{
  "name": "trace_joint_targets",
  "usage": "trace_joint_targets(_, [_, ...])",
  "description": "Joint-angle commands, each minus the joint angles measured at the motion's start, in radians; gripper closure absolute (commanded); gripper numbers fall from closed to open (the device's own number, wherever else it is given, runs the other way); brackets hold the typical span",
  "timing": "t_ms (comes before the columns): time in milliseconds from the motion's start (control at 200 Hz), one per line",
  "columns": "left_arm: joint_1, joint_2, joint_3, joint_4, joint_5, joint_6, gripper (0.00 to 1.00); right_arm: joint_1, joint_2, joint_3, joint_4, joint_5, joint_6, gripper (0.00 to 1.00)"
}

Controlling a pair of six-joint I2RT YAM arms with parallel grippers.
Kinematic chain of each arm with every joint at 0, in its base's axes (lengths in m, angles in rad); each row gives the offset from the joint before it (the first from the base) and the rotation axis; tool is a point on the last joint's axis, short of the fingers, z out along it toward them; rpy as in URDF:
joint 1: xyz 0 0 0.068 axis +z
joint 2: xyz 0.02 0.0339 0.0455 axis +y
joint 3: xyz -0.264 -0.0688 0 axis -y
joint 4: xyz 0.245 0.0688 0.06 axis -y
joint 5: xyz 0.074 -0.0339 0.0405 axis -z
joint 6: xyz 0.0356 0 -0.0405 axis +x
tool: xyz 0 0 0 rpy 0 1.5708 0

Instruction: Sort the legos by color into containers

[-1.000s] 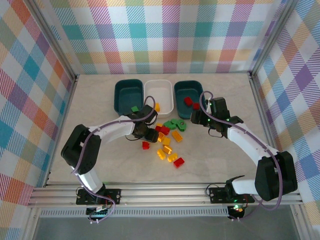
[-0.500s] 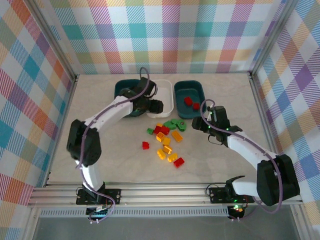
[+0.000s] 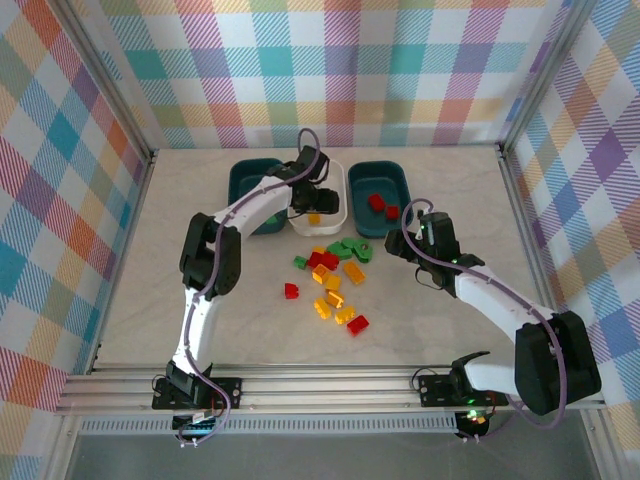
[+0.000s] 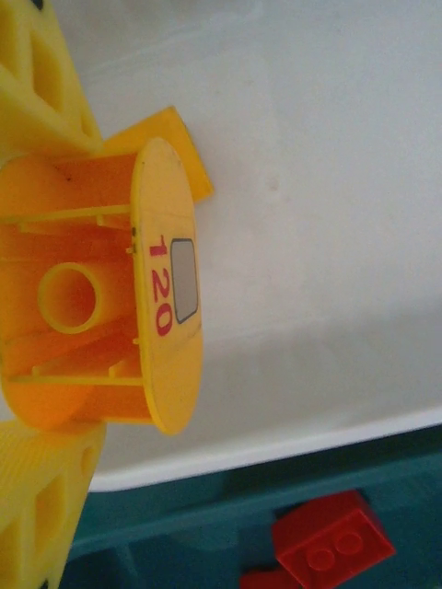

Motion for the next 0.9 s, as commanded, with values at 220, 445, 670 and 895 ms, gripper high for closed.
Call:
trace_joint_targets(220, [-0.002,-0.070,0.003,-0.006,0.052,0.018,0.02,0.007,0.007,-0.009,0.035,0.002,0.005,0.29])
trace_joint_targets(445, [-0.016,-0.380,-0.354,0.098,0.029,-0.100,0.05,0.015,0.015,-0.009,0.040,0.009,0.002,0.29])
trace_joint_targets(670, [-0.041,-0.679,-0.827,0.234,-0.020,-0.506,0.14,0.026,0.036,-0.002,0.043,0.020,-0.004,0.30])
trace_joint_targets(895, [-0.071,-0.611,-0.808,0.116,-0.160,-0.210,0.24,0.036,0.030,0.000,0.037,0.035,-0.012,0.31])
